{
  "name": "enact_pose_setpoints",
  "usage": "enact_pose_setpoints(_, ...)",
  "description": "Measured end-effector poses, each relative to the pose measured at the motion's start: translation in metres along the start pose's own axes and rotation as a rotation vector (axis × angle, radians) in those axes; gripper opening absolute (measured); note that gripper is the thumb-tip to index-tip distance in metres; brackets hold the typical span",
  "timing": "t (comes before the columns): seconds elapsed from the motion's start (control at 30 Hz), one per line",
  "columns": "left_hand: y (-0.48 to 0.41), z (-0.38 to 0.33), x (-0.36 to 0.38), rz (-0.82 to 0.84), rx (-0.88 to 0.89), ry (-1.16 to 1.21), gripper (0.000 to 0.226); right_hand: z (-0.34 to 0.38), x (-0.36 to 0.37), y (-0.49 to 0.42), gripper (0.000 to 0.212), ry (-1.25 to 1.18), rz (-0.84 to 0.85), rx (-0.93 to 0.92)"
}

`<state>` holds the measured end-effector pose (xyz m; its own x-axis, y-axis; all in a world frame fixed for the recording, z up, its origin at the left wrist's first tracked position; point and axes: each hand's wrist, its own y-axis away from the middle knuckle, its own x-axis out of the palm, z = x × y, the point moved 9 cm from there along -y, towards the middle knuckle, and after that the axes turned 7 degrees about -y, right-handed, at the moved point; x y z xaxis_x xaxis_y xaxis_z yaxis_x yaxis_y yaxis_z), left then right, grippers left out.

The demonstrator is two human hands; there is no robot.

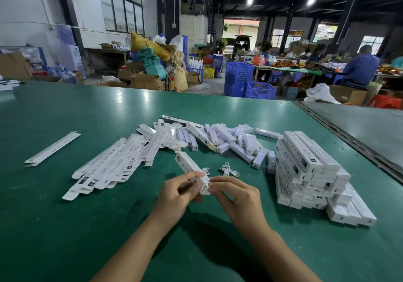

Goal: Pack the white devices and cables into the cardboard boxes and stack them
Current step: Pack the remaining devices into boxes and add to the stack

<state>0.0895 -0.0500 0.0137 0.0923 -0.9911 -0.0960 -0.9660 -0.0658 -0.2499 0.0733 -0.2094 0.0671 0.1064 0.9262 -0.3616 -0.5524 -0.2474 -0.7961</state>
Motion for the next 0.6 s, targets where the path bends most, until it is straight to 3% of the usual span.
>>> enact_pose_setpoints(0.17,0.003,-0.002,0.009,0.153,0.015,-0.002,0.013,-0.021,0.002,0.003,0.019,-0.197,0.021,0.257)
enact_pose_setpoints(0.23,0.005,-0.002,0.014,0.188,0.031,-0.019,0.024,-0.024,0.003,0.004,0.024,-0.295,0.026,0.331)
enact_pose_setpoints(0.33,0.003,0.0,0.012,0.173,0.056,-0.083,0.044,-0.022,0.005,0.006,0.015,-0.329,0.033,0.369)
enact_pose_setpoints(0.47,-0.001,0.003,0.011,0.143,0.088,-0.131,0.047,-0.024,0.01,0.008,0.012,-0.231,0.078,0.401)
enact_pose_setpoints(0.6,0.0,0.001,0.014,0.134,0.123,-0.209,0.045,-0.031,0.018,0.017,0.016,-0.316,0.164,0.582)
